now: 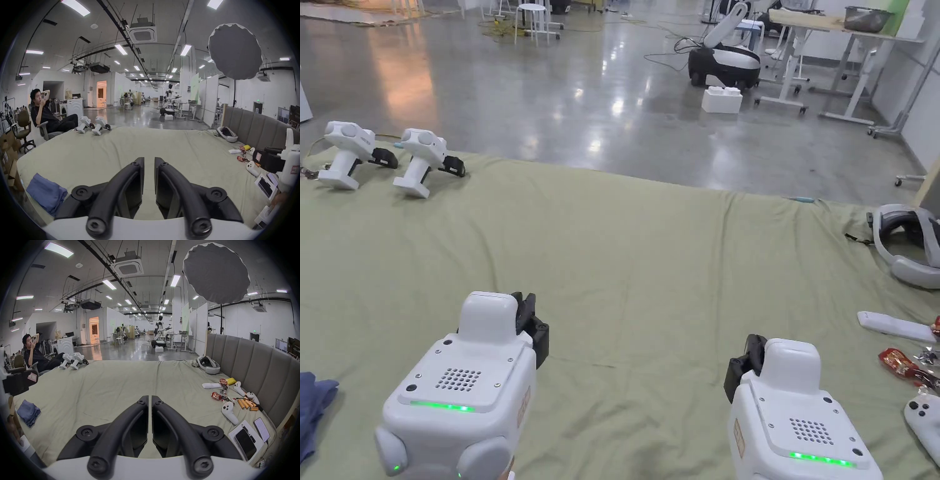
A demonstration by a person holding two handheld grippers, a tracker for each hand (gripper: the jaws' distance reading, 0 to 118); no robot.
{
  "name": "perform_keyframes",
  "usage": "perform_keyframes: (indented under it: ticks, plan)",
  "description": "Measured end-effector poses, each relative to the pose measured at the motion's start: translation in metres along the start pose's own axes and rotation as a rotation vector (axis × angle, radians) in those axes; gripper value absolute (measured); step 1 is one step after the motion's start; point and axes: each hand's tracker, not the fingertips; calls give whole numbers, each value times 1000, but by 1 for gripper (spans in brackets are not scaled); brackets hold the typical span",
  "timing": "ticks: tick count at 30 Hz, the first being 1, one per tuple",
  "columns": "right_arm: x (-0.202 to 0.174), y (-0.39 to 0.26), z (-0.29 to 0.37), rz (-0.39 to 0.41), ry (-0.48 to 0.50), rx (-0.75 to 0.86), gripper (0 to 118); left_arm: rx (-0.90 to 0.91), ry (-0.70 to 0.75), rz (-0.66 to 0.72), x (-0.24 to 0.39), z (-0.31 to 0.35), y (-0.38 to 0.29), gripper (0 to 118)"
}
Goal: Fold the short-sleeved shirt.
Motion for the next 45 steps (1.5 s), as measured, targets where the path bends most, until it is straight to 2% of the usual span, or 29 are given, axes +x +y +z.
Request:
perform_keyframes:
  ticks: [1,4,18,29,30,32,33,34,35,36,37,40,43,45]
  plan:
    - [0,0,1,3,0,14,5,7,13,-11,2,0,-2,7]
    - [-1,1,3,17,5,34,5,30,33,-40,5,4,-4,5]
    - [2,-2,10,-17,-11,72,5,61,61,-69,-3,11,-9,5]
    - [-2,-3,9,-4,-11,66,6,61,82,-69,-4,10,-8,5]
    - [-4,-3,9,6,-24,74,9,64,89,-75,-4,10,-8,5]
    - [-5,-3,9,25,-40,83,24,74,98,-92,-3,10,-8,7]
    - [-5,-3,9,28,-43,84,31,77,102,-103,-2,11,-8,16]
    - [-5,-3,9,29,-41,83,43,82,111,-118,-3,10,-8,39]
    - [-5,-3,9,31,-40,79,58,84,107,-124,-3,10,-8,58]
    - [-5,-3,8,38,-41,74,71,81,96,-126,-3,10,-8,70]
    - [-6,-2,7,46,-49,65,81,76,65,-116,-4,10,-7,71]
    - [-7,-3,8,71,-60,81,84,87,81,-132,-3,10,-8,71]
    - [-8,-3,8,74,-60,83,98,95,97,-142,-2,10,-7,77]
    - [-8,-3,9,60,-54,86,102,96,96,-135,-2,10,-7,77]
